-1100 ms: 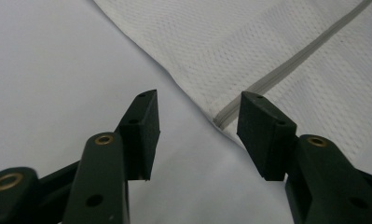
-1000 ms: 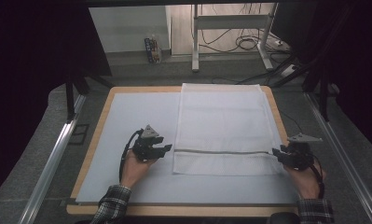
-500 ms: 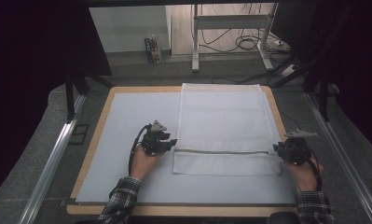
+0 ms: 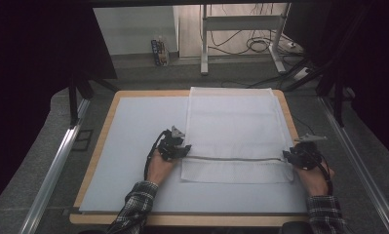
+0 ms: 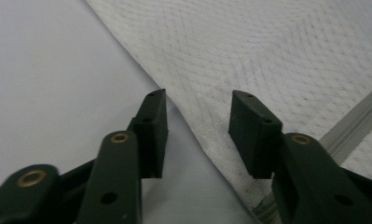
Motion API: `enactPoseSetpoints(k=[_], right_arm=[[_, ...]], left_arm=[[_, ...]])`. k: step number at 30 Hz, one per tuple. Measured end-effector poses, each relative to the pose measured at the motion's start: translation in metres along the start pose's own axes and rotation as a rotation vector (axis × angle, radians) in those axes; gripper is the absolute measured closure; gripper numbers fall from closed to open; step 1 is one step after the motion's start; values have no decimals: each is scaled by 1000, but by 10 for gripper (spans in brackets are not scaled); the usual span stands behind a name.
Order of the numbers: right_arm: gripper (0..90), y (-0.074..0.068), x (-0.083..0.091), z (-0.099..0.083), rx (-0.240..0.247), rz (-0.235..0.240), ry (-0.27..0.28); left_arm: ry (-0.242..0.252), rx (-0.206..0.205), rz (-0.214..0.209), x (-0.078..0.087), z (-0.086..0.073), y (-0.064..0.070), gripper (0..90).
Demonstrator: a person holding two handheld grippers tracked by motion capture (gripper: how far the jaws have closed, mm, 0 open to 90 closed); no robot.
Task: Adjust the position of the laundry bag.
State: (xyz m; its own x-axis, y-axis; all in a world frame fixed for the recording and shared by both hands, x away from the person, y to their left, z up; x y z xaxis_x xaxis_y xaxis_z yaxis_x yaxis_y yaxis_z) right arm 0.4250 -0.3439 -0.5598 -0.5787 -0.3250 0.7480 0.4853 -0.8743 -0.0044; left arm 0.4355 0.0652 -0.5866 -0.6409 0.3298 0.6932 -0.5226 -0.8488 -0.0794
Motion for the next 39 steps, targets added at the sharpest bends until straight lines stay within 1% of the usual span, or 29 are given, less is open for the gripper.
enactPoseSetpoints(k=[1,2,3,4,5,6,8,9,12,13,15,17,19,20,21,22,23,24,25,26,27,28,29,30,31,32,33,34,39], right_arm=[[665,0,-2,-1,3,2,-11],[665,0,-2,-1,3,2,-11],[724,-1,-2,-1,-14,30,-7],[757,-1,-2,-1,-34,45,-9],[757,-1,-2,-1,-34,45,-9],[815,-3,-2,-1,-54,67,-14],[867,-3,-2,-1,-73,78,-23],[873,-3,-2,-1,-74,77,-25],[880,-3,-1,-1,-79,74,-30],[882,-3,-1,0,-69,65,-33],[883,-4,-1,0,-60,58,-34],[883,-4,0,0,-59,56,-34],[883,-5,4,2,-51,76,3],[883,-5,4,2,-51,76,3],[883,-7,7,3,-50,87,21],[883,-7,7,3,-50,87,21],[883,-10,9,5,-40,95,28],[883,-10,9,5,-40,95,28],[883,-15,8,5,-21,99,20],[883,-15,8,5,-21,99,20],[883,-21,8,5,-5,108,12],[883,-21,8,5,-5,108,12],[883,-24,9,5,4,115,8],[883,-24,9,5,4,115,8],[883,-30,10,5,14,123,8],[883,-30,10,5,14,123,8],[883,-36,12,6,28,129,9],[883,-36,12,6,28,129,9],[883,-50,15,10,62,143,12]], left_arm=[[-5,20,-25,0,0,1,627],[-5,20,-25,0,0,1,651],[-3,44,-28,0,-1,2,683],[1,54,-41,0,-1,3,727],[1,54,-41,0,-1,3,755],[1,64,-49,0,-1,3,789],[-9,102,-90,0,-1,3,865],[-9,102,-90,0,-1,3,886],[-13,92,-91,0,-1,3,893],[-21,80,-90,1,0,3,896],[-22,70,-87,1,0,3,896],[-20,58,-88,2,0,3,896],[-16,43,-85,5,-2,2,894],[-13,41,-84,6,-3,2,894],[-5,42,-85,9,-5,1,893],[-2,44,-86,11,-6,0,893],[3,44,-88,15,-9,-2,894],[3,44,-88,15,-9,-2,894],[6,47,-94,20,-12,-5,894],[6,47,-94,20,-12,-5,893],[10,53,-101,24,-15,-8,893],[10,53,-101,24,-15,-8,893],[17,67,-111,29,-19,-10,893],[17,67,-111,29,-19,-10,893],[17,74,-119,34,-22,-12,892],[17,74,-119,34,-22,-12,893],[18,73,-119,36,-23,-14,892],[16,73,-121,39,-25,-15,892],[15,84,-123,50,-32,-21,891]])
Point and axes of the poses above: each handheld gripper's, and its own axes: x roughly backward along the jaws, z roughly out of its top, y roughly to its right, the point moved 7 cm from there along -x, roughly forward along the jaws, and after that the axes turned 8 degrees about z, right-handed, at the moved point
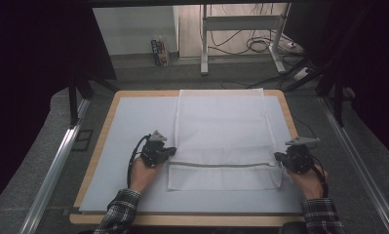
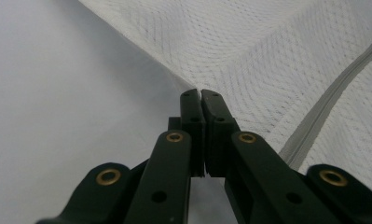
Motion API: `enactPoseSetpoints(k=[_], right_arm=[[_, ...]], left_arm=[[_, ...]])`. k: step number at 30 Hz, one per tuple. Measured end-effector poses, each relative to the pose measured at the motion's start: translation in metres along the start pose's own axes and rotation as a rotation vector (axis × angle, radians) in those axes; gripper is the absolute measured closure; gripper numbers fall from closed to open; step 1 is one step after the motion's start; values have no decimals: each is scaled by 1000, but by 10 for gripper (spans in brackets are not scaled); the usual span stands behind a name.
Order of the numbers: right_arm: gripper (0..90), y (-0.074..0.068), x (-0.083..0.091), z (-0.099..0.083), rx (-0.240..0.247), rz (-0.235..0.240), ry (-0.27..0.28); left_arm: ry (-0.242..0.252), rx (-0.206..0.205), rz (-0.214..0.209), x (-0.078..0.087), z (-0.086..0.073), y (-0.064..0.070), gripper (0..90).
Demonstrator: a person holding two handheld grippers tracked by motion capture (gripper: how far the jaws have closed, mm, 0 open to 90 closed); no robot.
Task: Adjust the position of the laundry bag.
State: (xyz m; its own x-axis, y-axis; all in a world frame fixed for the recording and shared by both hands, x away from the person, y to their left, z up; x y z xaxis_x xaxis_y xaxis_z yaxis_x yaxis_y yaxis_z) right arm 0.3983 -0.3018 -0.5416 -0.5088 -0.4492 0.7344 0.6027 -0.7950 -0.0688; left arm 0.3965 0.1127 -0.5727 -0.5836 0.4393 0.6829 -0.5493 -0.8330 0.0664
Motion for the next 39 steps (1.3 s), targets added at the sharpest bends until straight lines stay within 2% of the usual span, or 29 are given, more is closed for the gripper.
enactPoseSetpoints(k=[3,8,19,22,27,29,35,39], right_arm=[[883,-5,1,1,10,7,0],[883,-18,3,2,46,20,1],[883,-40,6,0,102,66,-3],[883,-51,6,-1,129,88,-9],[883,-62,6,-1,148,103,-13],[883,-71,6,-3,160,126,-21],[883,-86,4,-5,184,154,-33],[882,-93,0,-6,204,166,-50]], left_arm=[[-4,4,-4,3,-3,-1,890],[-17,-15,8,14,-10,-2,890],[-33,-11,-4,32,-28,-7,890],[-31,1,-6,42,-35,-10,890],[-44,-3,0,50,-44,-11,890],[-45,-1,10,57,-49,-14,889],[-35,20,13,71,-58,-19,888],[-49,31,7,77,-66,-20,887]])
Point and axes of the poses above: each handheld gripper's, and its own axes: x roughly backward along the jaws, z roughly out of its top, y roughly to its right, the point moved 7 cm from there along -x, roughly forward along the jaws, and after that the axes turned 8 degrees about z, right-handed, at the moved point
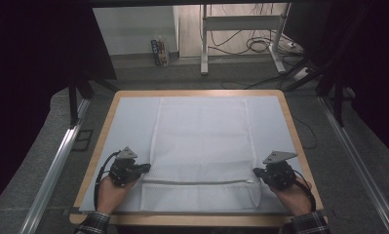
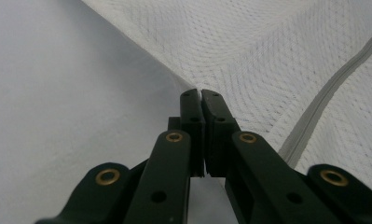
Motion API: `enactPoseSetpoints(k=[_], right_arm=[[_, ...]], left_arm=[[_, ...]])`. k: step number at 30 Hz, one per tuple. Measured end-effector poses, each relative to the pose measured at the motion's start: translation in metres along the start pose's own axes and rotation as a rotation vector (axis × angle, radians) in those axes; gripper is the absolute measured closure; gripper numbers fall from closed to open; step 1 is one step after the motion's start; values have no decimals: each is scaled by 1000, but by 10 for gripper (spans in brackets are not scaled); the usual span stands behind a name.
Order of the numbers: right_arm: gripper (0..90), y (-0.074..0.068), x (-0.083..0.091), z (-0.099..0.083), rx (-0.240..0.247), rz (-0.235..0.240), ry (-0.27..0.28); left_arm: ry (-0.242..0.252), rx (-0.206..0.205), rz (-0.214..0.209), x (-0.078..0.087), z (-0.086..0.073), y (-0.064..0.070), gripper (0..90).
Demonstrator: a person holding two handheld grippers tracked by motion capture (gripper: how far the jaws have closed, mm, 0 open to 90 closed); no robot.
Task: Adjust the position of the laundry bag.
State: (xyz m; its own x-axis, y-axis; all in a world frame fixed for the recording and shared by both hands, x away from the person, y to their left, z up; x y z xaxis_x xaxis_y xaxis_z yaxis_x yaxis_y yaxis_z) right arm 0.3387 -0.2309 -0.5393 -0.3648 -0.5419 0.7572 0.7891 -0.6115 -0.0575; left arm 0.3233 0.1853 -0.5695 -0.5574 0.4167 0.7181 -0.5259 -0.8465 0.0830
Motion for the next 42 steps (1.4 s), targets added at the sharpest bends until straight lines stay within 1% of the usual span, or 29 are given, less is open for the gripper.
enactPoseSetpoints(k=[2,4,6,7,10,11,13,16,17,18,19,20,21,22,23,24,25,26,27,28,29,30,31,32,33,34,35,38,42], right_arm=[[881,-1,-2,-2,-1,2,-16],[881,-1,-2,-3,-5,3,-16],[879,-2,-2,-5,-12,8,-20],[878,-2,-3,-9,-16,10,-30],[876,-2,-5,-11,-20,10,-41],[873,-2,-7,-13,-17,12,-55],[872,-1,-8,-14,-12,12,-59],[859,-1,-12,-17,-14,18,-85],[834,0,-14,-19,-2,10,-95],[834,0,-14,-19,-2,10,-95],[769,1,-12,-17,-4,6,-75],[724,2,-11,-16,-3,-1,-63],[724,2,-11,-16,-3,-1,-63],[682,3,-10,-14,-1,-16,-47],[583,5,-9,-12,11,-37,-25],[583,5,-9,-12,11,-37,-25],[493,8,-8,-11,14,-52,-15],[493,8,-8,-11,14,-52,-15],[398,10,-8,-10,21,-64,0],[398,10,-8,-10,21,-64,0],[321,11,-8,-9,28,-70,20],[321,11,-8,-9,28,-70,20],[260,12,-8,-8,29,-68,36],[260,12,-8,-8,29,-68,36],[217,12,-8,-7,27,-62,45],[217,12,-8,-7,27,-62,45],[187,13,-9,-7,26,-56,53],[161,12,-9,-7,21,-46,61],[133,14,-11,-9,6,-32,66]], left_arm=[[-12,2,-7,-1,-4,1,887],[-32,-7,-4,-3,-7,3,886],[-50,-21,3,-5,-8,5,885],[-62,-38,13,-7,-9,6,884],[-72,-41,17,-9,-10,6,882],[-82,-51,28,-11,-11,6,875],[-84,-51,33,-11,-11,6,870],[-85,-59,53,-11,-12,5,843],[-76,-52,65,-11,-11,4,798],[-76,-52,65,-11,-11,4,753],[-62,-49,82,-10,-10,4,691],[-62,-49,82,-10,-10,4,638],[-55,-52,96,-10,-9,3,638],[-48,-48,104,-9,-9,3,595],[-42,-46,114,-10,-8,2,467],[-40,-43,121,-10,-7,2,467],[-31,-40,132,-9,-7,2,361],[-31,-40,132,-9,-7,2,308],[-24,-39,132,-9,-7,3,267],[-18,-37,128,-8,-7,4,267],[-7,-37,124,-6,-8,5,204],[-7,-37,124,-6,-8,5,168],[-1,-33,141,-3,-9,5,125],[-1,-33,141,-3,-9,5,106],[0,-48,139,0,-12,5,80],[0,-48,139,0,-12,5,62],[15,-36,135,4,-13,3,61],[25,-22,129,6,-14,1,53],[27,-33,143,5,-16,-3,45]])
Point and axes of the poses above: each handheld gripper's, and its own axes: x roughly backward along the jaws, z roughly out of its top, y roughly to its right, the point moved 7 cm from there along -x, roughly forward along the jaws, and after that the axes turned 8 degrees about z, right-handed, at the moved point
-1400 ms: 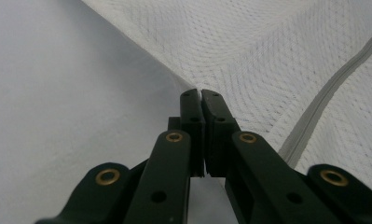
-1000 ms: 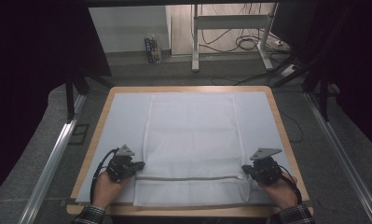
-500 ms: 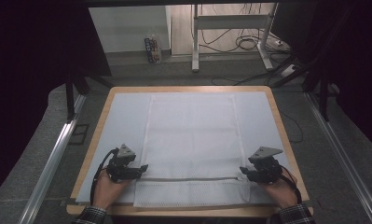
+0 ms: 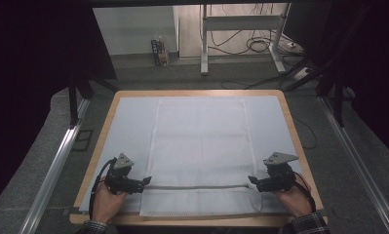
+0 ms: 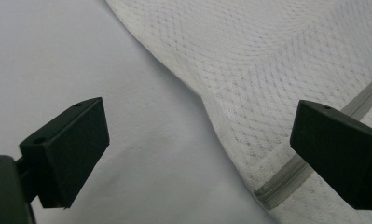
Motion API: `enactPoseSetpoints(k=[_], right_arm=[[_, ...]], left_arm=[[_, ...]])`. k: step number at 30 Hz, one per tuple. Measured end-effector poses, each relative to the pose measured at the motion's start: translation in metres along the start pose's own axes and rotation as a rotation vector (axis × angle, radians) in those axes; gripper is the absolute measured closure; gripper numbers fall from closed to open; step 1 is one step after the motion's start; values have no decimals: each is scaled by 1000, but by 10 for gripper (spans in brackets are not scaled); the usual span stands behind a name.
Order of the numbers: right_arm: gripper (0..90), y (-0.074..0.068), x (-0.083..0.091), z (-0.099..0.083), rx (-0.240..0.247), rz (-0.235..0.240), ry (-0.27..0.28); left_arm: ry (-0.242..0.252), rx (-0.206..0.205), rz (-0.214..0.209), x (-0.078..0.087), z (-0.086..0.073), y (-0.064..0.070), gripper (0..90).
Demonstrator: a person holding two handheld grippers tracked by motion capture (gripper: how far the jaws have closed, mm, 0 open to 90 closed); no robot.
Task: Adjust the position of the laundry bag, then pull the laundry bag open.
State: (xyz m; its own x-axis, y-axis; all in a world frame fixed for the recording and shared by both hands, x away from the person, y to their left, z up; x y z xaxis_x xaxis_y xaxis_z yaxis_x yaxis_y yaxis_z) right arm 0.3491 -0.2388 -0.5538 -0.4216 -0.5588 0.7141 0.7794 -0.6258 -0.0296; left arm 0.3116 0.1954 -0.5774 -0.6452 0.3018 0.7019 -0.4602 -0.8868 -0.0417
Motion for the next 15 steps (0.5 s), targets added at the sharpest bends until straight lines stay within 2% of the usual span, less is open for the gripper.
enactPoseSetpoints(k=[2,4,12,15], right_arm=[[128,0,0,0,-5,2,7],[123,0,1,1,-8,3,11],[99,0,0,1,-12,-18,20],[61,-3,0,2,-24,-8,22]], left_arm=[[3,-5,1,-1,0,0,43],[5,-26,12,-2,0,1,42],[34,-36,28,2,3,1,48],[32,-51,33,2,3,2,50]])
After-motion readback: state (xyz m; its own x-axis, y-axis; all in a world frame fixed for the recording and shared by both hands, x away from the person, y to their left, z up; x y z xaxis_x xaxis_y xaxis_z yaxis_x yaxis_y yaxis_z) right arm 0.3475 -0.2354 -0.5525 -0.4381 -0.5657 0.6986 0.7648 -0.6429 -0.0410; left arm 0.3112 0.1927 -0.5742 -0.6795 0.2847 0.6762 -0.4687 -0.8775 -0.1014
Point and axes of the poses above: each handheld gripper's, and its own axes: x roughly backward along the jaws, z roughly out of its top, y roughly to its right, the point moved 7 cm from there along -x, roughly forward along the jaws, and after that the axes turned 8 degrees about z, right-handed, at the moved point
